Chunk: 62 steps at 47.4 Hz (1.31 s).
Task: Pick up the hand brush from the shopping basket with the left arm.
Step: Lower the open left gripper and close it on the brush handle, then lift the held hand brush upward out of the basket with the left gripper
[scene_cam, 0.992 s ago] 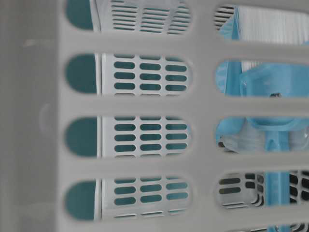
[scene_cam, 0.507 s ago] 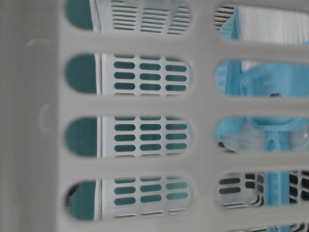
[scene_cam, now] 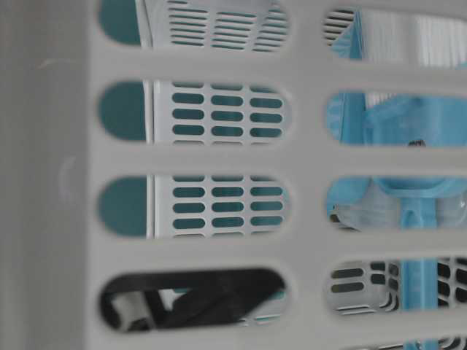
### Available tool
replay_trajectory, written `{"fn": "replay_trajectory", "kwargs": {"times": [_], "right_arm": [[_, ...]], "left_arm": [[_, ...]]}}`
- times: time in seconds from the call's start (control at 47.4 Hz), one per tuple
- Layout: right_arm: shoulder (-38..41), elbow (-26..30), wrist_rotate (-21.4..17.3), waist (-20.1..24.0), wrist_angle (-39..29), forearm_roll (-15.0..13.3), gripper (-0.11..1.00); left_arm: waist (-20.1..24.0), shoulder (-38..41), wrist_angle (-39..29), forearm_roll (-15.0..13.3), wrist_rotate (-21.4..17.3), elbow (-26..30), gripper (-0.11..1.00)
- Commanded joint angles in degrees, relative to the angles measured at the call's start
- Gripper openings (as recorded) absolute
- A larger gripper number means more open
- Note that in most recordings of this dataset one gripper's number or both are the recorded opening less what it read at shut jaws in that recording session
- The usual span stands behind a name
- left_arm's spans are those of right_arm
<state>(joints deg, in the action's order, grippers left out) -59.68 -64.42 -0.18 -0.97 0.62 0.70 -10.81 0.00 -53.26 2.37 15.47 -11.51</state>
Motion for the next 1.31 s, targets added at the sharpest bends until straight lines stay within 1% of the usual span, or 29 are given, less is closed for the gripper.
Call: {"fn": "replay_trajectory", "kwargs": {"times": [0.0, 0.232, 0.38, 0.464, 0.633, 0.929, 1.034, 1.098, 1.14, 1.203, 1.287], "right_arm": [[0.26, 0.44, 0.09, -0.09, 0.53, 0.18, 0.71], [0.26, 0.26, 0.09, -0.09, 0.44, 0.26, 0.71], [0.26, 0.00, 0.09, -0.18, 0.53, 0.26, 0.71], [0.26, -0.26, 0.00, -0.18, 0.44, 0.18, 0.71], [0.26, -0.88, -0.18, -0.18, 0.53, 0.26, 0.71], [0.26, -1.23, -1.14, -0.18, 0.53, 0.26, 0.71], [0.26, -1.23, -1.23, -0.09, 0.53, 0.18, 0.71], [0.26, -1.23, -1.23, -0.18, 0.53, 0.18, 0.71], [0.26, -1.23, -1.23, -0.09, 0.53, 0.18, 0.71], [0.26, -1.23, -1.23, -0.18, 0.53, 0.18, 0.71], [0.26, -1.23, -1.23, -0.18, 0.53, 0.18, 0.71]], "left_arm": [[-0.26, 0.97, -0.09, 0.18, 0.35, 0.53, 0.91], [-0.26, 4.83, 0.26, 0.18, 0.53, -0.09, 0.91], [-0.18, 7.38, 0.44, 0.18, 0.53, -1.67, 0.91], [0.09, 9.05, 1.67, 0.18, 0.70, -3.08, 0.91], [0.18, 11.16, 5.27, 0.18, 0.44, -3.96, 0.91], [-0.09, 11.43, 5.80, 0.18, 0.00, -3.87, 0.90], [-0.09, 11.25, 5.80, 0.18, -0.09, -3.69, 0.88], [-0.09, 10.99, 5.80, 0.18, -0.09, -3.52, 0.82], [-0.26, 10.46, 5.80, 0.18, -0.09, -3.34, 0.74], [-0.53, 9.84, 5.80, 0.18, -0.26, -3.34, 0.57], [-0.70, 8.96, 5.80, 0.18, -0.35, -3.43, 0.32]]}}
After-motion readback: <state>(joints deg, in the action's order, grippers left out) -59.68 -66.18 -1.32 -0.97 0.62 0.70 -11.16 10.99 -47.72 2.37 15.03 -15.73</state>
